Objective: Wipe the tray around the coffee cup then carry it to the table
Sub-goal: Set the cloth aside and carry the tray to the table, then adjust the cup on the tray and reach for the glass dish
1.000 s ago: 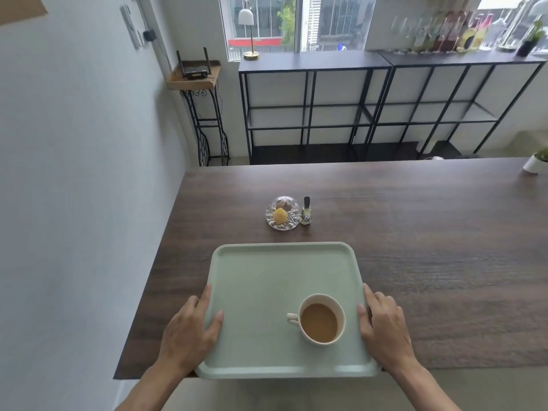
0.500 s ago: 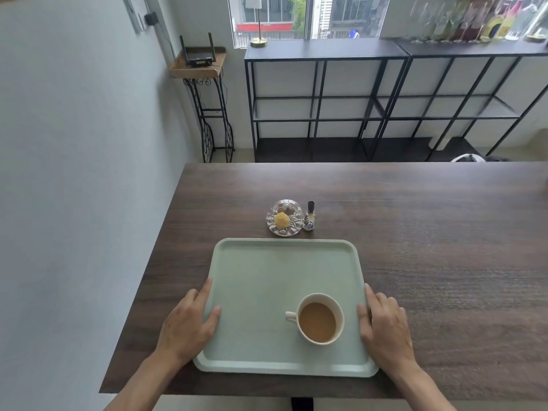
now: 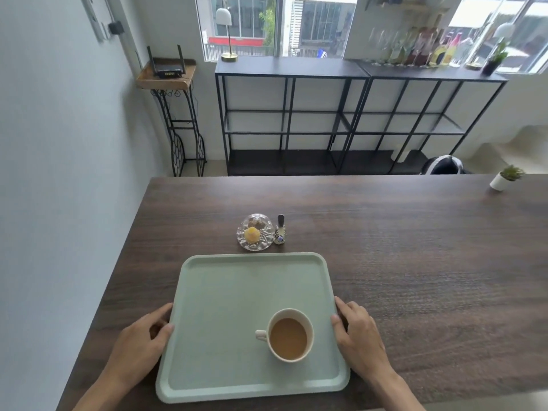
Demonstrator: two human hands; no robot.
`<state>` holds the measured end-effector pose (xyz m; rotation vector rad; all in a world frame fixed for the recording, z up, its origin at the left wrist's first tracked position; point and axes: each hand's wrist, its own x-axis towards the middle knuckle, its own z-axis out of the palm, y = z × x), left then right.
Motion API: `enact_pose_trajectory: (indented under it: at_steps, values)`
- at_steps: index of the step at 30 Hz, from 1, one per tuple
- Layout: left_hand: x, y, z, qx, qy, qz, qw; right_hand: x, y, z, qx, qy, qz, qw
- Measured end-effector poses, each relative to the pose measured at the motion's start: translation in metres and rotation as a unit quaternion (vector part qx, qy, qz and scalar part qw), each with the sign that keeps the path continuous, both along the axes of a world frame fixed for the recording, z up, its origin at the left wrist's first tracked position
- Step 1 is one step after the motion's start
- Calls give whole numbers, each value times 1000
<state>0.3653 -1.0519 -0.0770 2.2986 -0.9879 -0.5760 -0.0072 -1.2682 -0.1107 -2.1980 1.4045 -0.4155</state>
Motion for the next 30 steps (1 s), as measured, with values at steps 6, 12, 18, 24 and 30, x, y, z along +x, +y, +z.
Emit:
enact_pose_trajectory:
  at_steps: [6,12,18,24,30]
  values:
    - [4,-1,-3,3,24,13,1000,0,-2,4,3,-3,6,1000]
    - [0,0,-1,-6,17,13,1000,3,-5,3,3,-1,8,1000]
    - [-3,-2,3,-15,28,11,999,3,-2,5,3,-14,0,1000]
    - [-3,0,6,-21,13,-2,1000,4,-3,6,9,-11,0,1000]
    - [-4,2,9,-3,7,-6,1000,5,-2,12,24,8,0,1000]
